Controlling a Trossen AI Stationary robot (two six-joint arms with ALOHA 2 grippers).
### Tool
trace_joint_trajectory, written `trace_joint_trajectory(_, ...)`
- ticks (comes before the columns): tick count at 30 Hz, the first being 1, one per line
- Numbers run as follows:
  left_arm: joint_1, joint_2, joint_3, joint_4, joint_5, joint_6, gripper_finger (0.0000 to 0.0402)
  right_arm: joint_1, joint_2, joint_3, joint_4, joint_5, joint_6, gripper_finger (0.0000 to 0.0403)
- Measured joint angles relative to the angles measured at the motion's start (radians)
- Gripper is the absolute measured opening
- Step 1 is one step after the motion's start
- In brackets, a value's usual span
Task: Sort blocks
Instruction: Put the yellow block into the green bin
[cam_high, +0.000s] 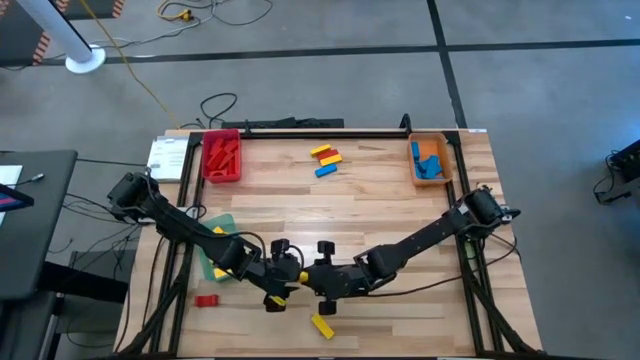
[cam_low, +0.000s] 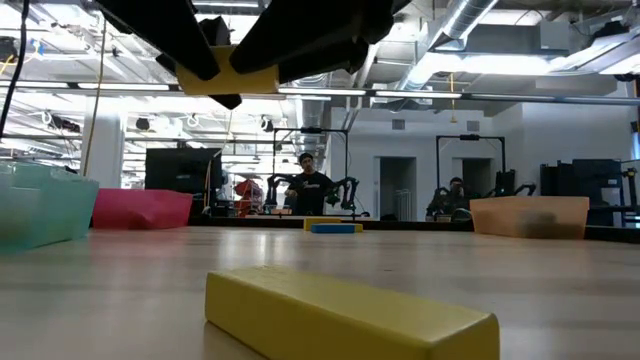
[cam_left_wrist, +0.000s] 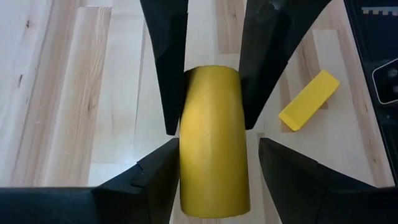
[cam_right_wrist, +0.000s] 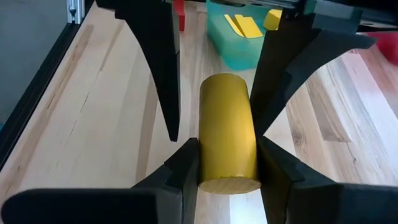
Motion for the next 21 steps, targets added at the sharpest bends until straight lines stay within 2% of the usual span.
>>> trace_joint_trajectory(4, 0.008, 0.000, 0.000, -0.001, -0.001, -0.003, 0.0197, 0.001, 0.000, 0.000, -0.004, -0.004, 0.000, 0.0133)
trace_joint_trajectory(10, 0.009, -0.001, 0.000, -0.027, -0.001, 0.009, 0.0127, 0.001, 0.001, 0.000, -0.027, -0.008, 0.015, 0.0141)
trace_joint_trajectory(16, 0.009, -0.001, 0.000, -0.027, -0.001, 0.033, 0.0126, 0.001, 0.001, 0.000, -0.030, -0.007, 0.016, 0.0157)
trace_joint_trajectory(21, 0.008, -0.001, 0.013, -0.134, 0.000, 0.018, 0.0126, 0.001, 0.001, -0.002, -0.082, -0.009, 0.032, 0.0203)
